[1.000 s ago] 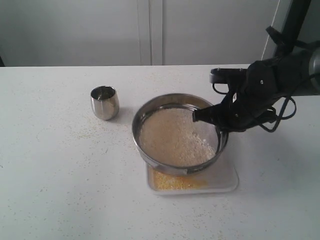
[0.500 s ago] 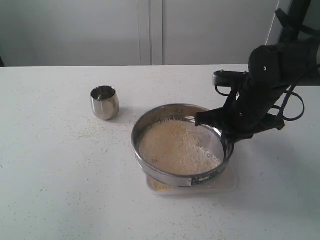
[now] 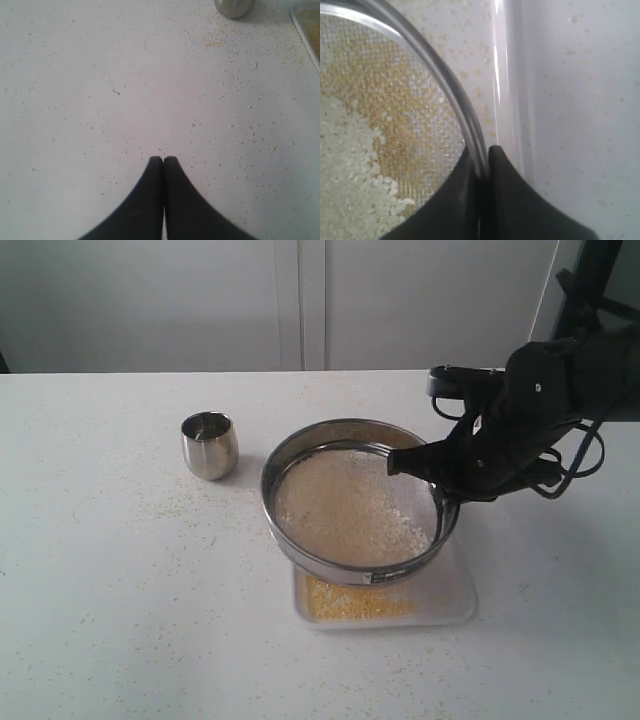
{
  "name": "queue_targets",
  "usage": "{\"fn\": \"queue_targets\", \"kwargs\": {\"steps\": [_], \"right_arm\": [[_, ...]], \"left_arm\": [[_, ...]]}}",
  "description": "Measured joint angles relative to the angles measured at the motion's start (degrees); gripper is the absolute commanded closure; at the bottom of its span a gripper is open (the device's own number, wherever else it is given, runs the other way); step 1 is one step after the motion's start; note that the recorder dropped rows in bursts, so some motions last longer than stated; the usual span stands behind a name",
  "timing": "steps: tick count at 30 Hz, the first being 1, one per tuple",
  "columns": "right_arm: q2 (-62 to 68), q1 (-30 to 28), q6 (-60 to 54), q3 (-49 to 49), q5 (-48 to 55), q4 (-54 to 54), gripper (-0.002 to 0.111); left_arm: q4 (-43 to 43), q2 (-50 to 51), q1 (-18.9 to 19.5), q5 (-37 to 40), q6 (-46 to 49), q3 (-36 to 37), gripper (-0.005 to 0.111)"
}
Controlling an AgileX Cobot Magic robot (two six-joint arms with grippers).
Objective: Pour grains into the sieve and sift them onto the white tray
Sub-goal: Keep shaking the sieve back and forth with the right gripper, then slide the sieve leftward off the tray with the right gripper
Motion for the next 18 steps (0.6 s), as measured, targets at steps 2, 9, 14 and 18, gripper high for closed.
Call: {"fn": "queue_targets", "kwargs": {"steps": [2,9,14,18], "right_arm": [[-0.3,0.0,0.0,-0.1,0.0,1.1,0.108],[-1.2,0.0,0.0,-0.1,0.6,1.9,0.108],[-1.2,0.8,0.0,-0.1,1.6,1.9,0.108],[-1.2,2.8,0.0,-1.3,2.3,1.9,0.108]], "left_arm": [[0.0,0.0,0.0,0.0,0.0,0.0,0.107],[0.0,0.0,0.0,0.0,0.0,0.0,0.107],[0.0,0.0,0.0,0.0,0.0,0.0,0.107],[0.0,0.0,0.0,0.0,0.0,0.0,0.107]]}}
